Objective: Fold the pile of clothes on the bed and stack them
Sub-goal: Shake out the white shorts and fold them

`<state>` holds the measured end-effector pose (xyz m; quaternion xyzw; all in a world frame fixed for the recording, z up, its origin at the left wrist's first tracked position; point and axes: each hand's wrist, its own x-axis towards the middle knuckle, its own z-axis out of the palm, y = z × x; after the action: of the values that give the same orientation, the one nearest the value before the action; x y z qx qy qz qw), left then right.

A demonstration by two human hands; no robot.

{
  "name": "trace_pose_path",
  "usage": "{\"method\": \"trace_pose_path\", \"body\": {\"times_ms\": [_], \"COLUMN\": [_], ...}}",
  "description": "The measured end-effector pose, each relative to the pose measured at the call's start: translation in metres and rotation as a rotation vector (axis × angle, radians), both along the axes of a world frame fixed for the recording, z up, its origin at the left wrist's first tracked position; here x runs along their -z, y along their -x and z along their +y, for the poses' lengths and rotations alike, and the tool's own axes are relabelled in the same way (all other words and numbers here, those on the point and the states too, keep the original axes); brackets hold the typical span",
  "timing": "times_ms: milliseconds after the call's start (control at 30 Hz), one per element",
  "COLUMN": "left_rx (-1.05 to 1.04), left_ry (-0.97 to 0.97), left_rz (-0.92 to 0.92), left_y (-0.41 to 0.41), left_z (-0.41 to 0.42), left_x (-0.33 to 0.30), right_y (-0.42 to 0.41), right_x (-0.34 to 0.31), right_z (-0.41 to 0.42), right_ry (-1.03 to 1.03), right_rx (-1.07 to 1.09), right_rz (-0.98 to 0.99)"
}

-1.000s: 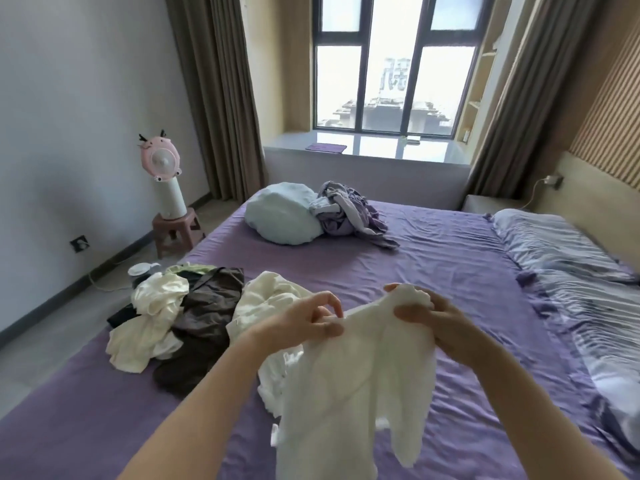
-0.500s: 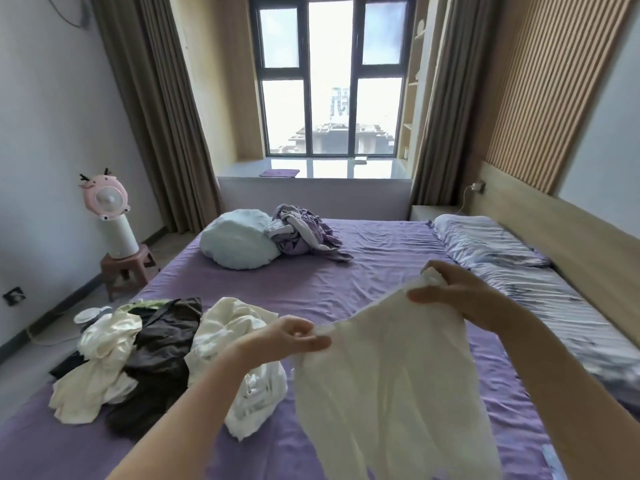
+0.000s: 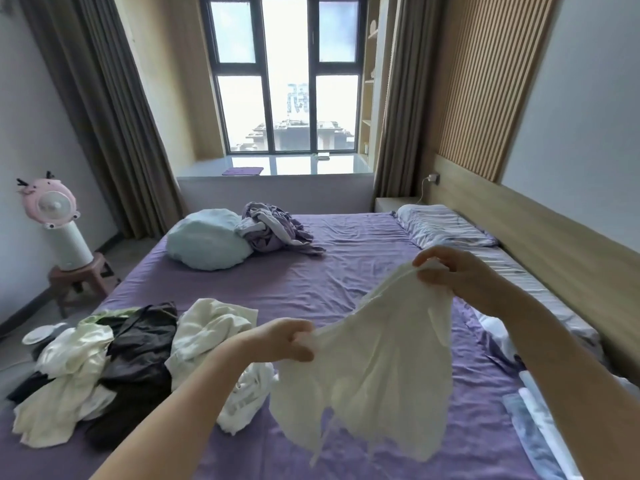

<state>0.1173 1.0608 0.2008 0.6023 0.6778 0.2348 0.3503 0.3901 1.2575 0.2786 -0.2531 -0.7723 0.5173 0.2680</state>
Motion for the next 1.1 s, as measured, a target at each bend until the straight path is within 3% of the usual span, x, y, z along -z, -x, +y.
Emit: {"method": "trace_pose_path", "body": {"times_ms": [267, 467, 633, 833, 967, 1100], "left_rx": [0.039, 0.029, -0.069, -0.287, -0.315, -0.388], "left_ry": [-0.040, -0.013, 0.094, -0.068, -0.075, -0.095], "left_rz": [-0.001, -0.104, -0.435, -0.783, -0.746, -0.655], "left_y": [0.006, 0.004, 0.007, 0.009, -0.004, -0.027], "left_z": [-0.013, -0.021, -0.028, -0.031, -0.022, -0.006], "left_x": [-0.008, -0.003, 0.006, 0.014, 0.005, -0.007], "right_y": [-0.018, -0.029, -0.040, -0.059, -0.059, -0.059], "right_x": [0.010, 0.021, 0.042, 0.065, 0.068, 0.063], "right_z": [-0.017, -0.024, -0.026, -0.020, -0.008, 0.007], "right_ry": [0.000, 0.026, 0.141, 0.283, 0.318, 0.149], "right_rx": [0.235, 0.307, 0.347, 0.305, 0.240, 0.233], "right_rz": [0.087, 0.068, 0.106, 0.087, 0.046, -0.119]}}
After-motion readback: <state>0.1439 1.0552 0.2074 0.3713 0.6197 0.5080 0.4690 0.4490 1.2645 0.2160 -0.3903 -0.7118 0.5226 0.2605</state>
